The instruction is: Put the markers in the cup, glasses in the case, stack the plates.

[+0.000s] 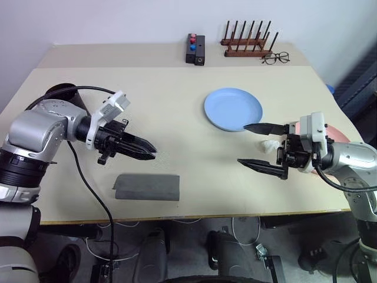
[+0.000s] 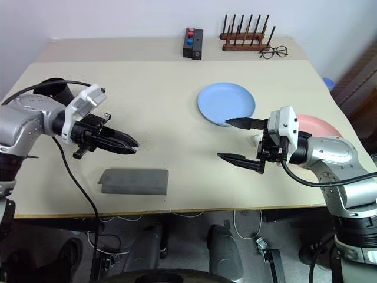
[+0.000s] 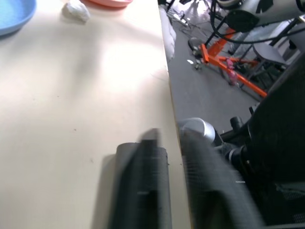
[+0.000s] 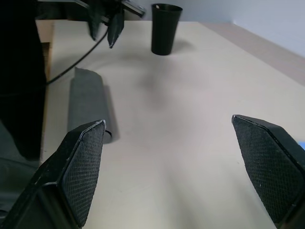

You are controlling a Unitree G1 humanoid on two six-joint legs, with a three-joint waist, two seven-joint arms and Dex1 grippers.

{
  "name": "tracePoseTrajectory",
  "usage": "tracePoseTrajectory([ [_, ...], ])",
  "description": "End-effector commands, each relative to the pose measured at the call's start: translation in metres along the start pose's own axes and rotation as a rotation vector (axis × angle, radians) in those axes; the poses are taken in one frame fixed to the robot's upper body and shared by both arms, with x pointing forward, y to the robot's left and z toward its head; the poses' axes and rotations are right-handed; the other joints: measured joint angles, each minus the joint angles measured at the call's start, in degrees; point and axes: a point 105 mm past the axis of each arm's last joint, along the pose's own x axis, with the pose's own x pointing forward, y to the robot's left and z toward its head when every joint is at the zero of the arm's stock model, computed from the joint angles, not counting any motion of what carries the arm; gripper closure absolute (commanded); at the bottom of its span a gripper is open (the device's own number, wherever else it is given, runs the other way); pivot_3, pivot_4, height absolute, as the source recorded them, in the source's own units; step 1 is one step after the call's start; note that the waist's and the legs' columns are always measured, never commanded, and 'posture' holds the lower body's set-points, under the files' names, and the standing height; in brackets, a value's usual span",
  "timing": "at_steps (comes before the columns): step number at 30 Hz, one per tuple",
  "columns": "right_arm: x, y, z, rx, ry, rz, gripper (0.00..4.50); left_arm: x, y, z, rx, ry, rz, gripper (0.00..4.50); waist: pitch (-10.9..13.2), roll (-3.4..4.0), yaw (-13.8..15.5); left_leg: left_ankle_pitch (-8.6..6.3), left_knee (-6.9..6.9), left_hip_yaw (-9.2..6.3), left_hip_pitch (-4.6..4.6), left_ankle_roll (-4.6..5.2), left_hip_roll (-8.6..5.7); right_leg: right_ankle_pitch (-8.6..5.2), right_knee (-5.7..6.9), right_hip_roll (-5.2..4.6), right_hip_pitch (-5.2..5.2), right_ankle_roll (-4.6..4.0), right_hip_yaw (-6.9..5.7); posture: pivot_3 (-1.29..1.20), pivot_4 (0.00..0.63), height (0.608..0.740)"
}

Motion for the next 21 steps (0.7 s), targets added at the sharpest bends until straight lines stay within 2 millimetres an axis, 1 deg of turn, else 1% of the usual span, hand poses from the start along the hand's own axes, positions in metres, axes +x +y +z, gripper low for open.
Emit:
tracePoseTrajectory([
  [1, 0.0, -0.009, 0.006, -0.037, -0.013, -0.049, 0.14, -0.013, 0.013, 0.027, 0.094, -0.089, 0.1, 1.5, 0.0, 0.0, 0.1, 0.0, 0.02, 0.0, 0.0, 0.0, 0.0, 0.0, 0.02, 0.0, 0.0, 0.0, 0.0, 0.0, 0.15, 0.74],
  [2, 0.0, -0.012, 0.004, -0.032, -0.003, -0.065, 0.14, -0.015, 0.017, 0.031, 0.108, -0.112, 0.127, 0.92, 0.0, 0.0, 0.13, 0.0, 0.04, 0.0, 0.0, 0.0, 0.0, 0.0, 0.02, 0.0, 0.01, 0.0, 0.0, 0.0, 0.15, 0.74],
  [4, -0.002, -0.024, -0.007, -0.007, 0.051, -0.139, 0.14, -0.02, 0.03, 0.04, 0.178, -0.164, 0.214, 0.04, 0.0, -0.01, 0.05, 0.0, 0.1, 0.0, -0.01, 0.0, -0.01, 0.01, 0.01, -0.01, 0.04, 0.0, 0.01, 0.0, 0.15, 0.74],
  [7, -0.01, -0.045, -0.024, 0.022, 0.163, -0.292, 0.14, -0.024, 0.038, 0.043, 0.248, -0.215, 0.279, 0.04, 0.0, -0.01, 0.03, 0.0, 0.08, 0.01, -0.01, 0.0, -0.01, 0.01, 0.01, -0.01, 0.04, -0.01, 0.01, 0.0, 0.15, 0.74],
  [9, -0.022, -0.056, -0.041, 0.058, 0.266, -0.384, 0.14, -0.022, 0.041, 0.048, 0.336, -0.258, 0.327, 0.04, 0.0, 0.0, 0.03, 0.0, 0.04, 0.01, -0.02, 0.0, -0.01, 0.02, 0.01, -0.01, 0.0, -0.01, 0.0, 0.0, 0.15, 0.74],
  [11, -0.032, -0.064, -0.051, 0.104, 0.328, -0.464, 0.14, -0.021, 0.034, 0.055, 0.372, -0.338, 0.307, 0.04, 0.0, 0.0, 0.05, 0.0, 0.02, 0.02, -0.03, 0.0, -0.01, 0.02, 0.01, 0.0, 0.0, -0.01, 0.0, 0.0, 0.15, 0.74],
  [13, -0.033, -0.062, -0.058, 0.13, 0.375, -0.469, 0.14, -0.019, 0.027, 0.056, 0.403, -0.379, 0.283, 0.04, 0.0, 0.0, 0.03, 0.01, 0.02, 0.02, -0.03, 0.0, -0.01, 0.02, 0.02, 0.0, 0.0, 0.0, 0.01, 0.0, 0.15, 0.74],
  [16, -0.032, -0.057, -0.063, 0.17, 0.41, -0.435, 0.14, -0.015, 0.024, 0.051, 0.396, -0.395, 0.276, 0.04, 0.0, 0.0, 0.0, 0.01, 0.03, 0.02, -0.01, 0.0, 0.0, 0.02, 0.03, 0.0, 0.01, 0.0, 0.01, 0.0, 0.15, 0.74],
  [19, -0.039, -0.064, -0.079, 0.142, 0.517, -0.477, 0.14, -0.008, 0.023, 0.043, 0.41, -0.354, 0.261, 0.04, 0.0, 0.0, -0.14, 0.01, 0.04, 0.02, 0.02, 0.0, 0.0, 0.02, 0.04, 0.0, 0.03, 0.0, 0.01, 0.0, 0.15, 0.74],
  [21, -0.043, -0.069, -0.09, 0.156, 0.569, -0.508, 0.14, -0.005, 0.02, 0.044, 0.422, -0.364, 0.253, 0.04, 0.0, 0.0, -0.11, 0.01, 0.05, 0.02, 0.02, 0.0, -0.01, 0.02, 0.03, 0.0, 0.03, 0.0, 0.01, 0.0, 0.15, 0.74],
])
